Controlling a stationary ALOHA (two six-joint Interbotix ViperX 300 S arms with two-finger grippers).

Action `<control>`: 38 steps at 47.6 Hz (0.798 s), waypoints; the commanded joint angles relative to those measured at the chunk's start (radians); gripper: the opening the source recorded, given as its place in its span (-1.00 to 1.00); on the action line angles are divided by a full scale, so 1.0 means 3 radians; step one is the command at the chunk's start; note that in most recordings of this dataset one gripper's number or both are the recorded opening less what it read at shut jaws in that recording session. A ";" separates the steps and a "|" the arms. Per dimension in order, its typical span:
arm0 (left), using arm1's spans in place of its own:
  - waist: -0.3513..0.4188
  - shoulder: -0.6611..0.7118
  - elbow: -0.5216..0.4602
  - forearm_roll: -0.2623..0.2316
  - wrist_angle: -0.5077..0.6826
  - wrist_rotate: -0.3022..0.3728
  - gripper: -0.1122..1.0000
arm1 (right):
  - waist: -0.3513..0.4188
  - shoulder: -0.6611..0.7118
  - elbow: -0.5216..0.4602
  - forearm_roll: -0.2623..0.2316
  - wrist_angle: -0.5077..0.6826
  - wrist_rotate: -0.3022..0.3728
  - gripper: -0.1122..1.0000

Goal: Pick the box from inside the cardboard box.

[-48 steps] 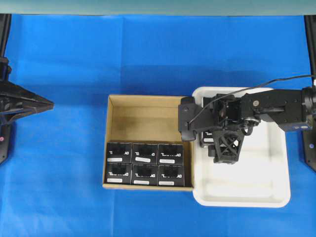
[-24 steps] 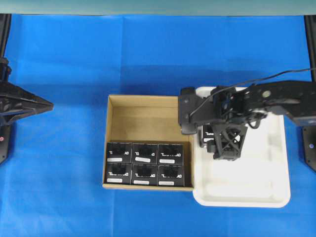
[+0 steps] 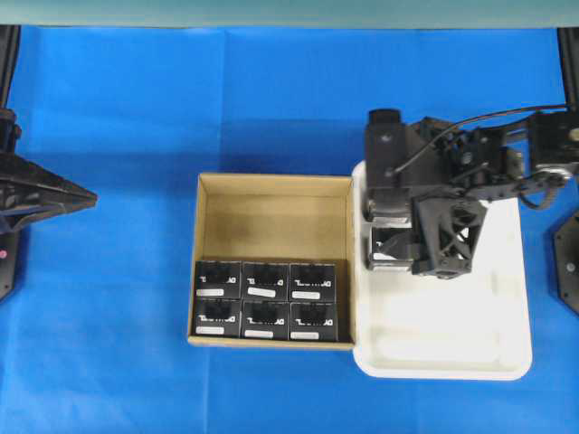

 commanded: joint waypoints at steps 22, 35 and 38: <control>-0.0005 0.0036 -0.0092 0.0005 -0.0010 0.0000 -0.87 | -0.0005 -0.0516 0.0332 0.0041 -0.0578 0.0010 0.90; -0.0005 0.0041 -0.0087 0.0005 -0.0010 0.0000 -0.87 | -0.0005 -0.0634 0.0455 0.0046 -0.0885 0.0010 0.90; -0.0005 0.0041 -0.0087 0.0005 -0.0010 0.0000 -0.87 | 0.0000 -0.0644 0.0465 0.0046 -0.0915 0.0010 0.90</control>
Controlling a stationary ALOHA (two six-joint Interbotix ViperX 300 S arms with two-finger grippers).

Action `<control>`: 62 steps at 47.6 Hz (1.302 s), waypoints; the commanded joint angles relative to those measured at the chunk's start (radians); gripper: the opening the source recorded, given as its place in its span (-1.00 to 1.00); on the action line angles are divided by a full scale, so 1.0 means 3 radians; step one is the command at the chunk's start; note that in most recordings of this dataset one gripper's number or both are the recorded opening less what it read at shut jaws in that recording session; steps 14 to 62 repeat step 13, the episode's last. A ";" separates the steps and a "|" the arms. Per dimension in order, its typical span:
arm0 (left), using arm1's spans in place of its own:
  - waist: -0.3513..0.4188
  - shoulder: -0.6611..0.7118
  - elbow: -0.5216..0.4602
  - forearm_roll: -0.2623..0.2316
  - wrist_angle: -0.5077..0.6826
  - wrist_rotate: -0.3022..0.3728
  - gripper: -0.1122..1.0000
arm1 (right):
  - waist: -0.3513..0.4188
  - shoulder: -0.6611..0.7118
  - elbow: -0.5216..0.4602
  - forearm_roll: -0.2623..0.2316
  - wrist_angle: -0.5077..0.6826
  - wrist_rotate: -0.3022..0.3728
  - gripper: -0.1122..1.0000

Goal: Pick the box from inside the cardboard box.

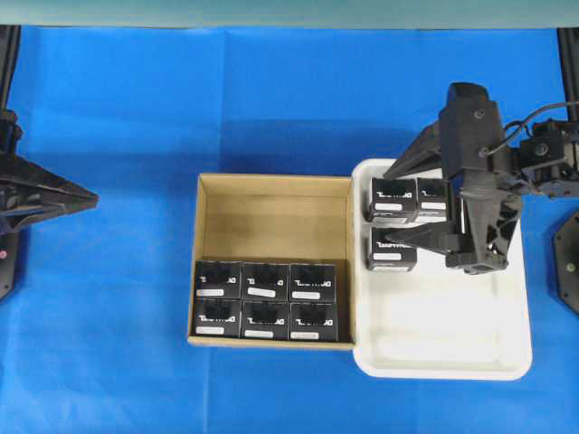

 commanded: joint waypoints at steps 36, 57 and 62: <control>0.0000 0.0026 -0.0082 0.0005 -0.0015 0.0000 -0.87 | 0.0010 -0.0026 0.0010 0.0010 -0.0072 0.0000 0.90; 0.0000 0.0026 -0.0082 0.0005 -0.0015 0.0000 -0.87 | 0.0010 -0.0026 0.0010 0.0010 -0.0072 0.0000 0.90; 0.0000 0.0026 -0.0082 0.0005 -0.0015 0.0000 -0.87 | 0.0010 -0.0026 0.0010 0.0010 -0.0072 0.0000 0.90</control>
